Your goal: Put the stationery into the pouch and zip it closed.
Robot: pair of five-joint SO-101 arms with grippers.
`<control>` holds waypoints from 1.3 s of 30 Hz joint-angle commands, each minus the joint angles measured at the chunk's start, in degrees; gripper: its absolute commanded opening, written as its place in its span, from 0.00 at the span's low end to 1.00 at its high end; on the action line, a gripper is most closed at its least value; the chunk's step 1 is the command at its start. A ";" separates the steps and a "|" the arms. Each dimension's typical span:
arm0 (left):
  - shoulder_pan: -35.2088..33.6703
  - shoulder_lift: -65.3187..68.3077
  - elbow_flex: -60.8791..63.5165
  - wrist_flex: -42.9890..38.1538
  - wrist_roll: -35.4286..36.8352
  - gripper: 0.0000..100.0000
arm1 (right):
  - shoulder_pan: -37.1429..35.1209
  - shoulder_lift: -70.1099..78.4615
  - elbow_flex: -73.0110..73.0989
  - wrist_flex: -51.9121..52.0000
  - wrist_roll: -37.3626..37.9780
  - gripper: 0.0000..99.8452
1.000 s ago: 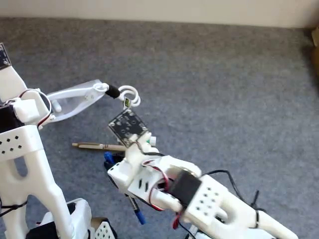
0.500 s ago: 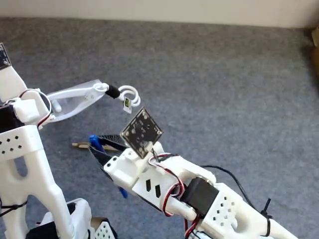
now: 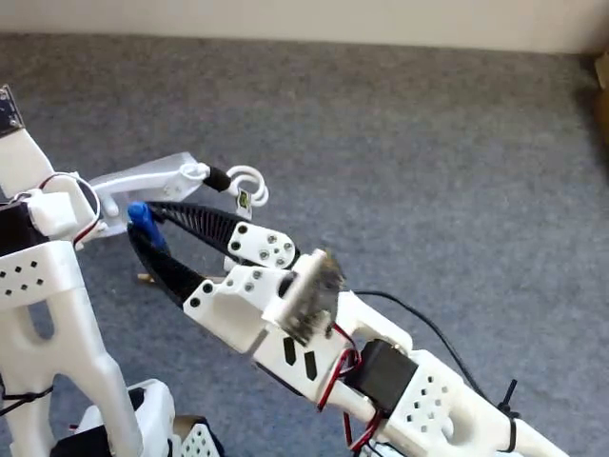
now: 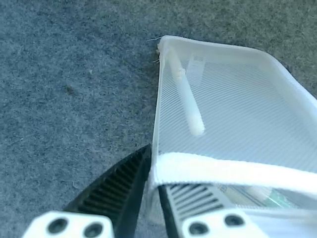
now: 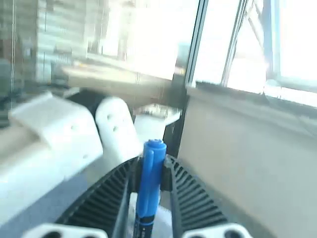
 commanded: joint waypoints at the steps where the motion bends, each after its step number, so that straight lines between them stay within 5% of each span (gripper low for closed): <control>1: -0.66 -1.63 -0.22 -1.05 0.62 0.01 | 0.48 -0.84 -0.75 -7.08 1.32 0.00; 16: -0.66 -1.63 -0.13 -1.05 0.70 0.01 | 2.77 21.23 -1.98 -30.55 1.32 0.00; 31: -0.66 -1.63 -0.04 -1.05 0.62 0.01 | 3.56 18.86 -1.98 -31.96 1.32 0.00; 39: -0.66 -1.63 -0.04 -1.05 0.62 0.01 | 4.97 23.08 -1.98 -42.95 1.32 0.00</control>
